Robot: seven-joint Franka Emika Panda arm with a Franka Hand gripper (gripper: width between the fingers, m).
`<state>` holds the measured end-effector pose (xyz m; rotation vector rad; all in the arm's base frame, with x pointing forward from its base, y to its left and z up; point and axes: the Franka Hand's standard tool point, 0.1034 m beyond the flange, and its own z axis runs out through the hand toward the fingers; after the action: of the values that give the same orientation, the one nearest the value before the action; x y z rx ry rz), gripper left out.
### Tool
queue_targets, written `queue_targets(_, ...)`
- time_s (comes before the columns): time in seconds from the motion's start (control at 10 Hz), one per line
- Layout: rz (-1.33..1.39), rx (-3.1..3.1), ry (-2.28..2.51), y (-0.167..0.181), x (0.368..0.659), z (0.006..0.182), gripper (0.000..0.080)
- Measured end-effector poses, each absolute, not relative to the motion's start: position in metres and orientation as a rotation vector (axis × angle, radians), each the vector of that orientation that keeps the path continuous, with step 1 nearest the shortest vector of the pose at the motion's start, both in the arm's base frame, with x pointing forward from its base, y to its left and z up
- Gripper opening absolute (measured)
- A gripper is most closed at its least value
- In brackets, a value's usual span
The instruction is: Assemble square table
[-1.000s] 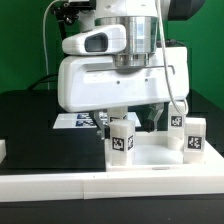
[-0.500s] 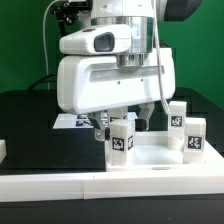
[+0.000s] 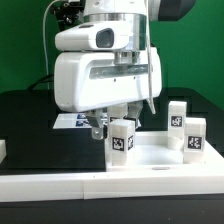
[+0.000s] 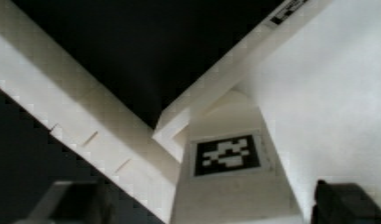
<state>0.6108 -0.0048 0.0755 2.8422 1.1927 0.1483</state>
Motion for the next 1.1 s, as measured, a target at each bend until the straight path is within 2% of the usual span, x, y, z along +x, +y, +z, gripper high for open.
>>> queue_targets(0.2,0.147,2.843,1.192,-0.0052,0.6106,0.0752,0.0291)
queue_targets(0.5,0.149,2.875,1.120,-0.0055,0.6105,0.0752,0.0291)
queue_targets(0.8,0.157,2.981,0.842,-0.0056,0.6102,0.0749,0.0291)
queue_targets(1.1,0.185,3.137,0.226,-0.0100,0.6096,0.0754,0.0292)
